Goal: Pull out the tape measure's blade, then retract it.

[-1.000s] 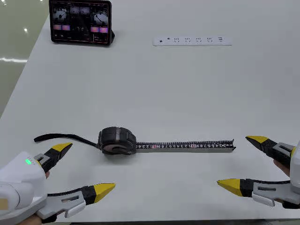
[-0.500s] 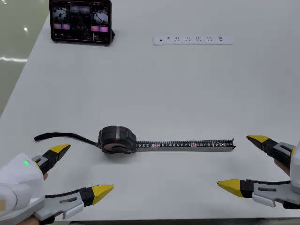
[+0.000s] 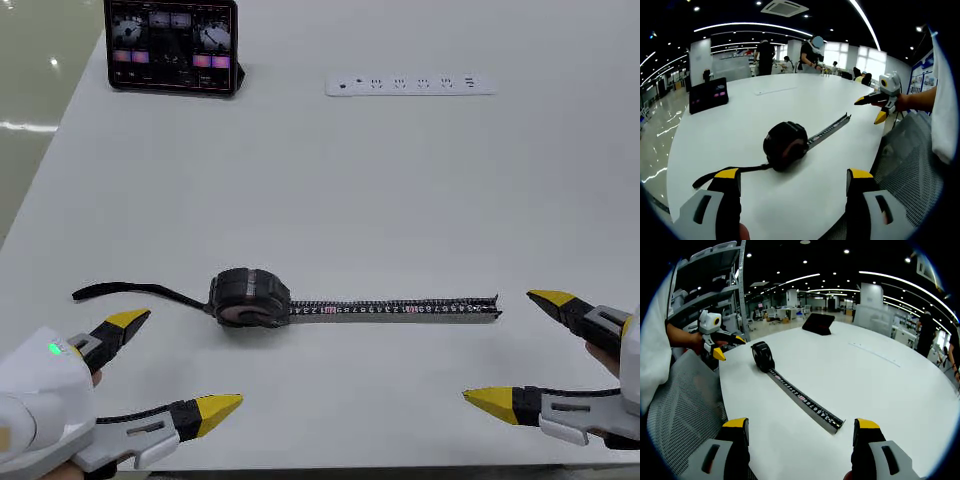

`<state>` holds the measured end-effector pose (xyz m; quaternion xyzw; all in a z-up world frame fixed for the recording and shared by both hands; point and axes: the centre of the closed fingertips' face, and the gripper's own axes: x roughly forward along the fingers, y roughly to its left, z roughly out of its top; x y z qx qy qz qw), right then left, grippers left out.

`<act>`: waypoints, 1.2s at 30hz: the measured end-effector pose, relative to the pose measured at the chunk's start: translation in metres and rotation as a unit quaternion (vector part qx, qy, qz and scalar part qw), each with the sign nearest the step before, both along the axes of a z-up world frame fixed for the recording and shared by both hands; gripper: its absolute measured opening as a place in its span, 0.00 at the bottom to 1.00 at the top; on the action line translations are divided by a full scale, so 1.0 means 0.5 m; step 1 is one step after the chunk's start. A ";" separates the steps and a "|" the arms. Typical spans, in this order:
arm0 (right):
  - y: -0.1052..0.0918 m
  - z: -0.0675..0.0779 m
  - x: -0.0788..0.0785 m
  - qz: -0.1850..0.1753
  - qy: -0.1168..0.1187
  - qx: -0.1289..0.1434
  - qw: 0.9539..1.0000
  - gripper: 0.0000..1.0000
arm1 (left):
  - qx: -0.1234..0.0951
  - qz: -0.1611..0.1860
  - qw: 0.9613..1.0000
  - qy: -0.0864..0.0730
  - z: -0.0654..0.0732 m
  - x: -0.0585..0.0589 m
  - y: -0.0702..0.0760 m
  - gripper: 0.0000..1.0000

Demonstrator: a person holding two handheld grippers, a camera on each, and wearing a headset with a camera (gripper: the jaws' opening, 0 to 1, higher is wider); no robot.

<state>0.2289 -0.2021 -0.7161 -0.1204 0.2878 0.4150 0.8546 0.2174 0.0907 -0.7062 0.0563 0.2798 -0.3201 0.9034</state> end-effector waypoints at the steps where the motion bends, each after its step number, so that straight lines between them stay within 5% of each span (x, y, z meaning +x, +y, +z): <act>1: 0.000 0.000 0.000 0.000 -0.001 0.000 1.000 0.85 | 0.000 0.001 1.000 0.000 0.000 0.000 0.001 0.84; 26: 0.009 0.005 0.004 0.002 -0.002 0.002 1.000 0.84 | -0.007 0.012 1.000 0.006 -0.001 0.008 0.007 0.85; 36: 0.004 0.002 0.009 0.001 -0.001 0.000 1.000 0.84 | -0.013 0.030 0.999 0.020 -0.011 0.025 -0.018 0.86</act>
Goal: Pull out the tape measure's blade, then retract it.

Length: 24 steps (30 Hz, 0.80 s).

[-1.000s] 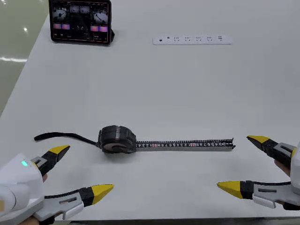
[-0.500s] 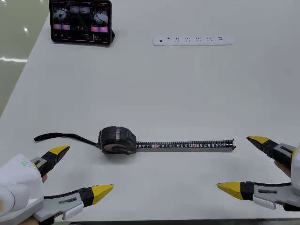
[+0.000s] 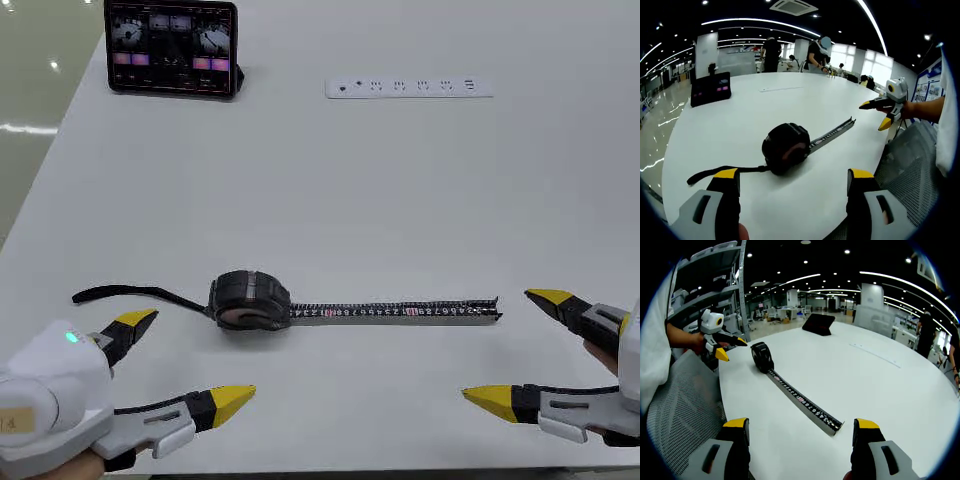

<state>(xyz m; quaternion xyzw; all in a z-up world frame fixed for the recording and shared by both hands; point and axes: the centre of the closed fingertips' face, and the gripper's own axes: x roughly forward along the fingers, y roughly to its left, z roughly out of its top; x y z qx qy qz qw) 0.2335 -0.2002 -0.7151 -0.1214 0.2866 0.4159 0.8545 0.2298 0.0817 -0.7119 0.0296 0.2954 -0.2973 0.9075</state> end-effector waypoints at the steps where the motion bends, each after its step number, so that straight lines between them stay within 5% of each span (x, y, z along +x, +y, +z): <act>1: -0.001 -0.001 0.001 0.000 0.000 -0.001 1.000 0.84 | -0.002 0.003 1.000 0.003 -0.002 0.004 0.000 0.86; 14: -0.006 -0.002 0.003 -0.012 0.005 0.006 1.000 0.84 | -0.033 0.019 0.999 0.015 -0.003 0.040 -0.039 0.85; 24: -0.011 -0.002 0.007 -0.015 0.004 0.004 1.000 0.84 | -0.036 0.029 0.999 0.027 -0.019 0.059 -0.056 0.83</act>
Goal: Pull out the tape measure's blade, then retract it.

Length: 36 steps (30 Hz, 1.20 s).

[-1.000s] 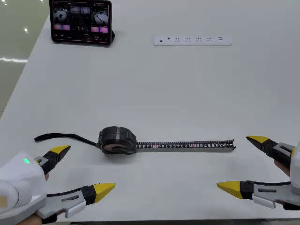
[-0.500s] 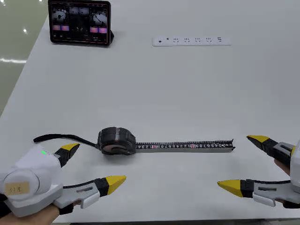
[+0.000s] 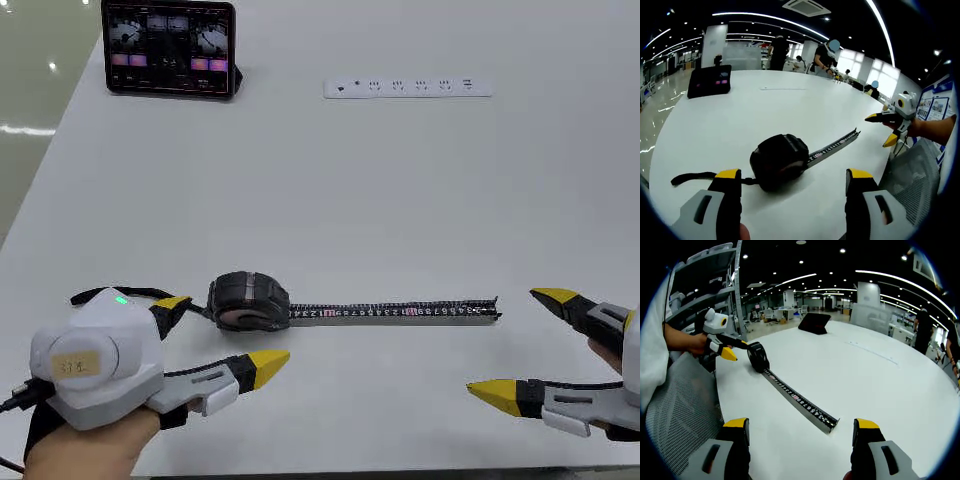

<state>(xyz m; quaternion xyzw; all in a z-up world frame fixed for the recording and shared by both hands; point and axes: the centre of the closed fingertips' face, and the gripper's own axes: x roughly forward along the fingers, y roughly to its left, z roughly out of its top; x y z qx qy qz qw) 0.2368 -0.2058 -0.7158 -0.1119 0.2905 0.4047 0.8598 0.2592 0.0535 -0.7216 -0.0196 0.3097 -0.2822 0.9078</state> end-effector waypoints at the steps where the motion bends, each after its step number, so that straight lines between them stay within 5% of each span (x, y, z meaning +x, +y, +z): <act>1: 0.000 0.000 0.000 0.000 0.000 0.000 1.000 0.84 | -0.001 0.000 1.000 0.001 -0.001 0.001 -0.002 0.83; 12: -0.003 0.001 0.003 -0.001 -0.001 0.001 1.000 0.83 | -0.010 0.000 1.000 0.008 -0.001 0.017 -0.030 0.84; 23: -0.004 -0.006 0.006 0.007 0.001 -0.002 1.000 0.77 | -0.011 0.023 1.000 0.010 -0.003 0.025 -0.029 0.83; 36: -0.017 -0.021 0.036 0.057 0.008 -0.040 0.998 0.67 | 0.003 0.060 0.998 0.006 -0.006 0.036 -0.026 0.78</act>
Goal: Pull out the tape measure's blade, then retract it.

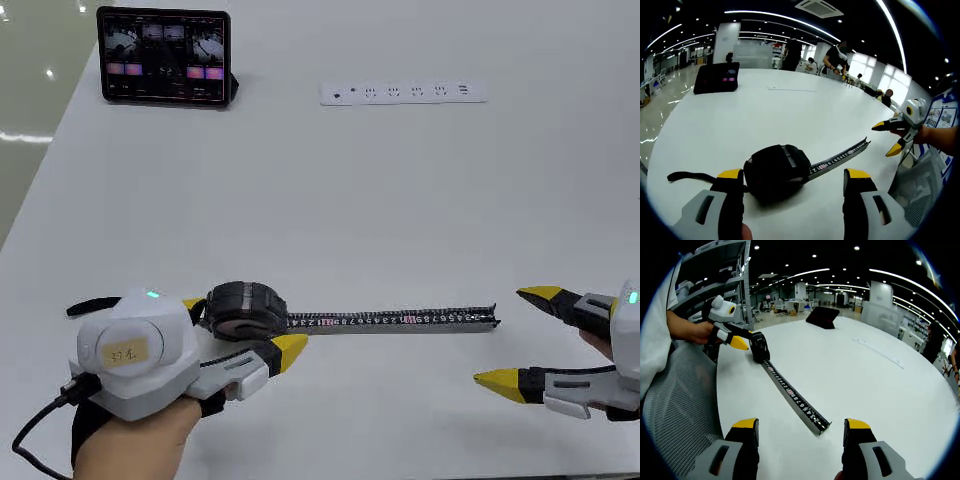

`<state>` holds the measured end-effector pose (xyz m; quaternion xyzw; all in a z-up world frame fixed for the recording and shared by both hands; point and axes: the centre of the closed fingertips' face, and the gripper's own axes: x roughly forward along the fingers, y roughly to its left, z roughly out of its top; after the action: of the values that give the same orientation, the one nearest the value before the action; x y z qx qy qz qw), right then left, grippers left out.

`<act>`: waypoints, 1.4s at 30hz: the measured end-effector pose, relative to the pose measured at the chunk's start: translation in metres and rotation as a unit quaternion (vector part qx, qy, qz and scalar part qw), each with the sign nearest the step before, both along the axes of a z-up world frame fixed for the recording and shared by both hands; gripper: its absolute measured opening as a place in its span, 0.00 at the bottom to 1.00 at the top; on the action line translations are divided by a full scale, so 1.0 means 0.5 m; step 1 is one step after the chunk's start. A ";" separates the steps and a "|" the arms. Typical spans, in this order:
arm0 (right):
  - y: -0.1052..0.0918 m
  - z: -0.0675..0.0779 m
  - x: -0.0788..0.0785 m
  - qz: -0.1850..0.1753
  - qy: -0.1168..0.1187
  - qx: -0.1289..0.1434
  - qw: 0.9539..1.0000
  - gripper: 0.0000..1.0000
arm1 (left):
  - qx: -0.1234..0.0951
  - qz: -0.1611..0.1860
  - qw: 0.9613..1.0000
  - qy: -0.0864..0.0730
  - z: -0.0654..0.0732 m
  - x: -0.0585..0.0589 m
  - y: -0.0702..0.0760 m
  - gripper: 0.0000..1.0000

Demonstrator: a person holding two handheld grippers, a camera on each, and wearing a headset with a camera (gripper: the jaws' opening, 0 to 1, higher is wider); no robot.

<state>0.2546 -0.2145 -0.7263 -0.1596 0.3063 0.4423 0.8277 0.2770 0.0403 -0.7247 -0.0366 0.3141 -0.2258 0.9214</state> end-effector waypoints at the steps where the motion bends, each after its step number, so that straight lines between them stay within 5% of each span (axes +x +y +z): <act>1: -0.002 -0.001 0.004 0.007 -0.001 -0.006 1.000 0.66 | 0.008 0.004 1.000 -0.001 -0.002 0.001 0.002 0.77; 4: -0.003 -0.002 0.012 0.022 -0.002 -0.013 1.000 0.62 | -0.009 0.019 1.000 -0.001 -0.001 0.006 0.001 0.76; 7: -0.005 -0.006 0.020 0.032 0.004 -0.017 0.999 0.59 | 0.011 0.015 1.000 -0.005 -0.006 0.007 0.002 0.75; 15: -0.009 -0.018 0.033 0.061 0.009 -0.033 0.998 0.51 | 0.014 0.036 0.999 -0.007 -0.012 0.017 0.005 0.72; 26: -0.013 -0.035 0.044 0.113 0.018 -0.068 0.991 0.44 | 0.027 0.060 0.998 -0.007 -0.028 0.031 0.012 0.68; 42: -0.010 -0.046 0.053 0.163 0.025 -0.102 0.981 0.38 | 0.012 0.105 0.994 0.011 -0.042 0.043 0.021 0.64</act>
<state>0.2811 -0.2194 -0.7495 -0.2801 0.3404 0.5415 0.7158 0.2984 0.0509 -0.7455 -0.0610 0.3210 -0.1234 0.9370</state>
